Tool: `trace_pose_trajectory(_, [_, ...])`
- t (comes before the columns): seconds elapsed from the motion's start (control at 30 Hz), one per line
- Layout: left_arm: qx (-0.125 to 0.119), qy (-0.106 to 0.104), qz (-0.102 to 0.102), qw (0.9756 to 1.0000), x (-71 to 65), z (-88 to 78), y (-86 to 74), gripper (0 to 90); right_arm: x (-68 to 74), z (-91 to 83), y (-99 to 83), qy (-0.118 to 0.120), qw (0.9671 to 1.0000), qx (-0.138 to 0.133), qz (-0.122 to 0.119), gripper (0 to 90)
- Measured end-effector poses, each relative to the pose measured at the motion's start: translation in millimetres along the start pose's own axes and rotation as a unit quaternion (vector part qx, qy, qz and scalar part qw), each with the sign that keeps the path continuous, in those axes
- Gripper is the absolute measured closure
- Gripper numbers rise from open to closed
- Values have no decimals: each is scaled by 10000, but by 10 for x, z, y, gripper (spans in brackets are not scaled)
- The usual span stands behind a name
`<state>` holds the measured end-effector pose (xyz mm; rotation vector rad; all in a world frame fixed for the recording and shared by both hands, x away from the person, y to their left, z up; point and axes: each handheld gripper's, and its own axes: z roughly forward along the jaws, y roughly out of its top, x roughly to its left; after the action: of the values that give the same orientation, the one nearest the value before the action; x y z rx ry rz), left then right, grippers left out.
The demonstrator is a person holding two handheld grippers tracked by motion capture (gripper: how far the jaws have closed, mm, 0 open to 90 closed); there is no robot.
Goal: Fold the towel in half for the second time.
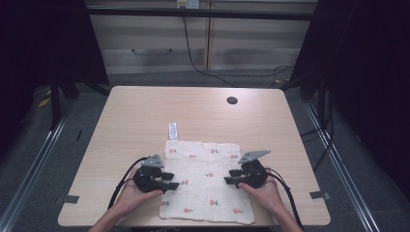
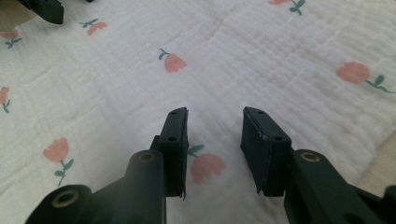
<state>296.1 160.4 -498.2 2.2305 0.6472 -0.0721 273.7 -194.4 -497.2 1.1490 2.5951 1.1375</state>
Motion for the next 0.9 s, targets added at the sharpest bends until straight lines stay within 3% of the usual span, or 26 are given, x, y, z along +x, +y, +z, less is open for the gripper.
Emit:
trace_pose_trajectory(0.13, [71,-35,38,10000,-19,-16,10,523,-4,-8,-7,87,9999,3,88,590])
trace_pose_trajectory(0.2, [1,44,103,9999,-19,-33,30,553,-19,-25,5,64,9999,32,72,549])
trace_pose_trajectory(0.27, [-112,3,13,9999,13,-43,50,548,-68,-50,27,29,9999,-32,108,551])
trace_pose_trajectory(0.37, [-135,73,-71,9999,89,-8,76,506,-204,-110,96,-93,9996,-202,171,554])
trace_pose_trajectory(0.43, [-72,266,-64,9996,135,43,84,504,-309,-127,162,-388,9989,-235,113,555])
trace_pose_trajectory(0.53, [-112,252,-60,9996,156,55,92,508,-475,-87,251,-713,9972,-183,92,557])
trace_pose_trajectory(0.63, [-129,284,49,9995,141,53,73,504,-641,-47,324,-648,9969,-334,298,576])
trace_pose_trajectory(0.77, [-190,273,168,9993,127,57,47,469,-797,17,421,-695,9963,-362,363,607])
trace_pose_trajectory(0.9, [-332,144,100,9993,164,47,9,467,-906,89,461,-787,9953,-328,457,631])
